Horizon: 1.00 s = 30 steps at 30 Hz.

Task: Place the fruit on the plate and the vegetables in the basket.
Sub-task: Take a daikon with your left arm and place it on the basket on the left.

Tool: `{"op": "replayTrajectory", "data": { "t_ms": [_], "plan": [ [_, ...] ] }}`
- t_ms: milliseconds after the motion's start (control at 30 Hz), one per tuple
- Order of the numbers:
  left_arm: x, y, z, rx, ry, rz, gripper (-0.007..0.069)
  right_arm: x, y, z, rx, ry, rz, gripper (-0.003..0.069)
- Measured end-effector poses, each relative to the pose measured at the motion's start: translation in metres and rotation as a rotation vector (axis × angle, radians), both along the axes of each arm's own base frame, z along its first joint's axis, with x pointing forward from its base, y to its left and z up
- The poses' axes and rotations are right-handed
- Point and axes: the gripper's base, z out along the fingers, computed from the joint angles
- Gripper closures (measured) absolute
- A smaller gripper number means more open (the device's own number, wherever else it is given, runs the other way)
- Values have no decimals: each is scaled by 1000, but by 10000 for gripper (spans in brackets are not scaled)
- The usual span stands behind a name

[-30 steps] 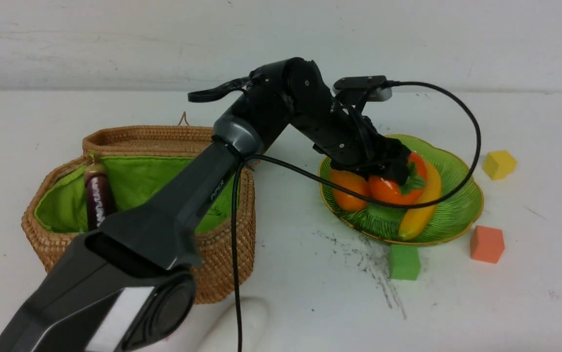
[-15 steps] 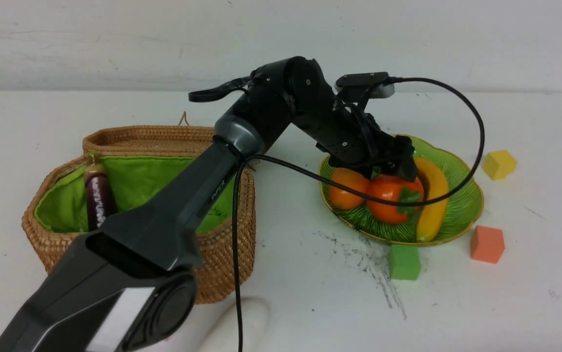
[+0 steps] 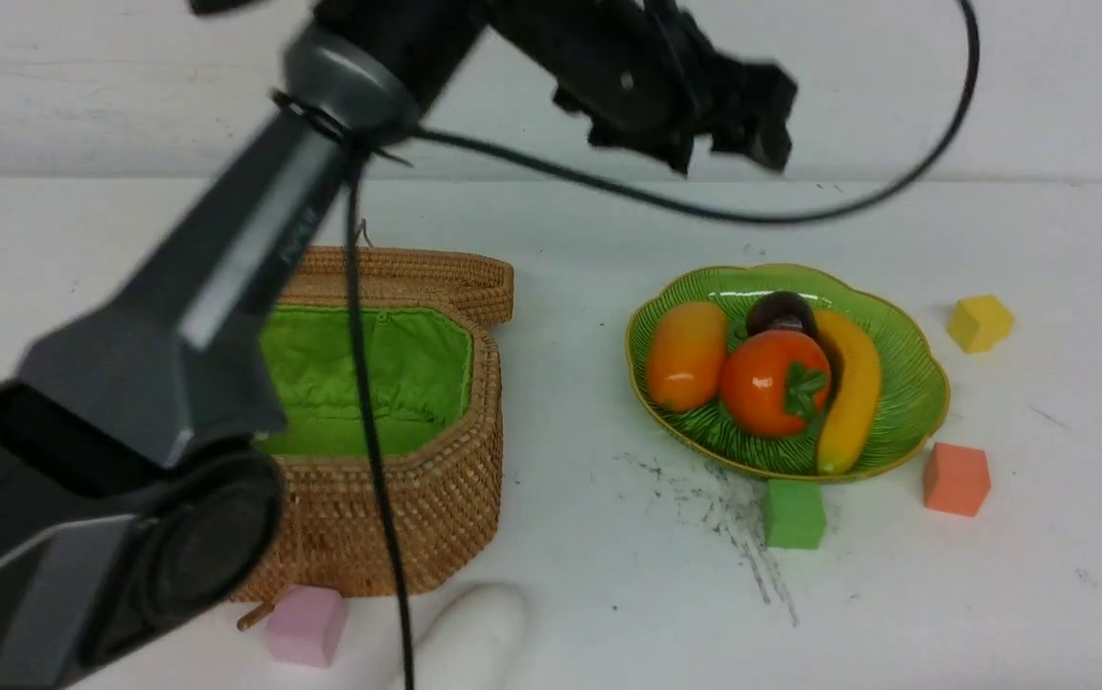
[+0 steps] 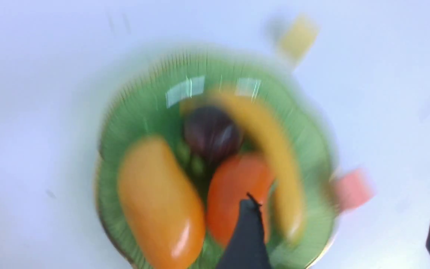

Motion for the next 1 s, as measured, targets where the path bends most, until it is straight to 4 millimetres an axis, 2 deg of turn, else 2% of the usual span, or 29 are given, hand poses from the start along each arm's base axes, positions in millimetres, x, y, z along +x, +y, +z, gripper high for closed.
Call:
{"op": "replayTrajectory", "data": {
  "t_ms": [100, 133, 167, 267, 333, 367, 433, 467, 500, 600, 700, 733, 800, 900, 1000],
  "plan": [
    [-22, 43, 61, -81, -83, 78, 71, 0, 0, 0, 0, 0, 0, 462],
    [-27, 51, 71, -91, -96, 93, 72, 0, 0, 0, 0, 0, 0, 462],
    [-36, 69, 88, -105, -116, 121, 74, 0, 0, 0, 0, 0, 0, 461],
    [-62, 108, 118, -98, -134, 192, 74, 0, 0, 0, 0, 0, 0, 454],
    [-74, 123, 116, -33, -108, 224, 74, 0, 0, 0, 0, 0, 0, 451],
    [-75, 124, 116, -25, -106, 225, 74, 0, 0, 0, 0, 0, 0, 451],
    [-97, 137, 108, 90, -97, 218, 74, 0, 0, 0, 0, 0, 0, 447],
    [-103, 140, 93, 145, -55, 201, 74, 0, 0, 0, 0, 0, 0, 445],
    [-106, 141, 89, 161, -42, 194, 74, 0, 0, 0, 0, 0, 0, 445],
    [-131, 149, 37, 262, 125, 140, 74, 0, 0, 0, 0, 0, 0, 439],
    [-148, 152, -24, 335, 317, 87, 74, 0, 0, 0, 0, 0, 0, 434],
    [-152, 153, -35, 350, 347, 72, 74, 0, 0, 0, 0, 0, 0, 433],
    [-164, 157, -74, 410, 460, 27, 75, 0, 0, 0, 0, 0, 0, 432],
    [-175, 161, -115, 461, 555, -5, 75, 0, 0, 0, 0, 0, 0, 425],
    [-178, 160, -133, 458, 556, -5, 75, 0, 0, 0, 0, 0, 0, 421]
  ]
}}
